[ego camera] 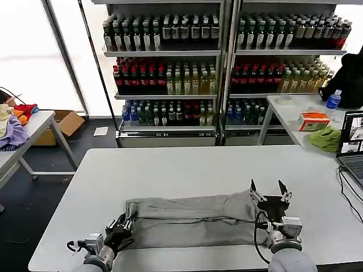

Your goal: Fold and organize the clothes.

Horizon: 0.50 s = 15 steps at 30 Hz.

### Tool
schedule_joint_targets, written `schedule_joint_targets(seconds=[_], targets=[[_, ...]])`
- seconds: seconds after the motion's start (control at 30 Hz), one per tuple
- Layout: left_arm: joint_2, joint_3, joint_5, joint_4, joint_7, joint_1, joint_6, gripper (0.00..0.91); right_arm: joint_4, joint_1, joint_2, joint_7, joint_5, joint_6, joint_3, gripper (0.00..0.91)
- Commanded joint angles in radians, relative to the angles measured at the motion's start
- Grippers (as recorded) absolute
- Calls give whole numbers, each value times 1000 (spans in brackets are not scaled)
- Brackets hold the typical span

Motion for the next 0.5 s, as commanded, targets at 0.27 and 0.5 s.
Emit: schedule_joint_targets(seconds=[0.27, 0.5], targets=[[77, -141, -49, -20, 14, 9, -20, 0, -7, 24, -8, 6, 13, 0, -1, 907], [362, -442, -181, 23, 20, 40, -13, 0, -11, 50, -7, 10, 22, 4, -15, 907]])
